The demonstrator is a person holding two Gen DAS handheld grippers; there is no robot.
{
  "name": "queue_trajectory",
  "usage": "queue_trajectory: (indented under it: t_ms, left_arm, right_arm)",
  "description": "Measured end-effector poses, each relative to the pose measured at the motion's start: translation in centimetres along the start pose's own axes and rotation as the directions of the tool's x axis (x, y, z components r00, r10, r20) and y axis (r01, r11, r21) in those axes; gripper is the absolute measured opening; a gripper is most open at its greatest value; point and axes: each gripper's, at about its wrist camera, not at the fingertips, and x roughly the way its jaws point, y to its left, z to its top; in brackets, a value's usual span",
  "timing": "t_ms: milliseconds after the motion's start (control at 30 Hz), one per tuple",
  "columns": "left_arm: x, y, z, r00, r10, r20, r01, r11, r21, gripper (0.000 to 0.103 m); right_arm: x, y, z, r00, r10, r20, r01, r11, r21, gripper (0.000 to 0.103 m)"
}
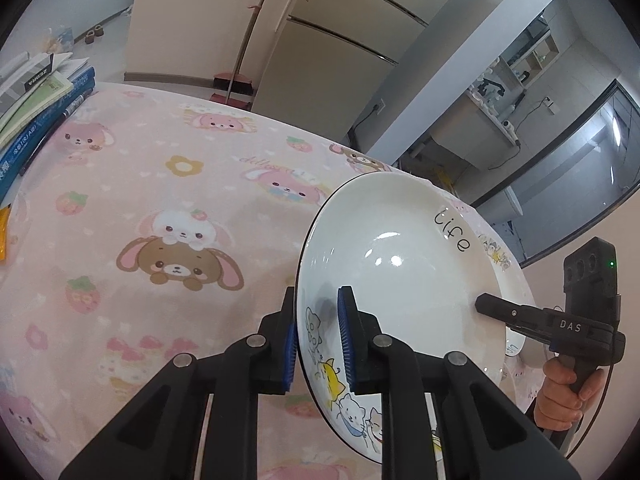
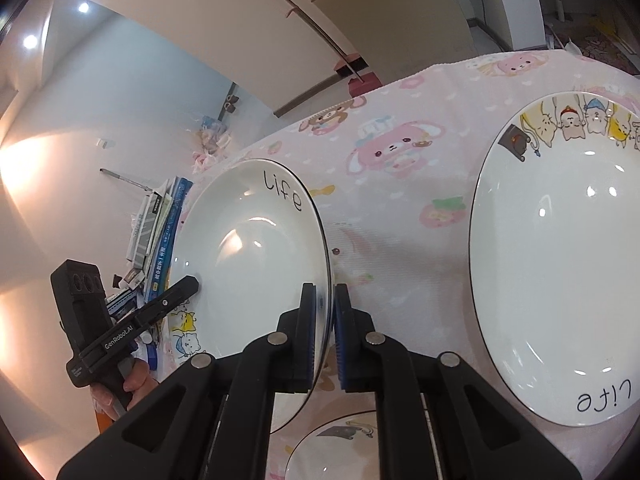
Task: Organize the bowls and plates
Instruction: 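Lift the 'life' plate with both grippers over a cartoon-rim plate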
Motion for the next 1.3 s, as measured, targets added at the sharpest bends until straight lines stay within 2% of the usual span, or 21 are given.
queue_trajectory:
  t_ms: [133,300,767,1033,1300]
  left_arm:
    - [-0.8,-1.4,-0.3,1.000,-0.017,0.000,0.017,1.000,0.009,0.020]
    - [-2.7,-4.7,-1.3,0.999,-0.030,0.011,0.029,0.998,0.061,0.020]
    - [-6.7,-13.2,-6.7,0.997,-0.075,0.026,0.069,0.982,0.177,0.020]
    - [-6.4,-15.0,-9.7,0.996,-0.093,0.002,0.090,0.973,0.211,0.020]
    - [-4.2,-15.7,-12.2,0.997,-0.071,-0.035,0.078,0.965,0.249,0.020]
  right_arm:
    - [-2.1,-0.2,-0.8,1.000,0.012,0.024,-0.012,1.000,0.001,0.009]
    - [-5.6,0.0,-2.1,0.998,-0.031,0.063,0.032,0.999,-0.014,0.009]
    - [-14.5,-2.0,-6.9,0.986,-0.080,0.147,0.079,0.997,0.010,0.009]
    - [-16.0,-4.1,-9.2,0.984,-0.091,0.155,0.088,0.996,0.029,0.009]
    - [-15.6,-6.1,-10.9,0.983,-0.125,0.134,0.120,0.992,0.045,0.009]
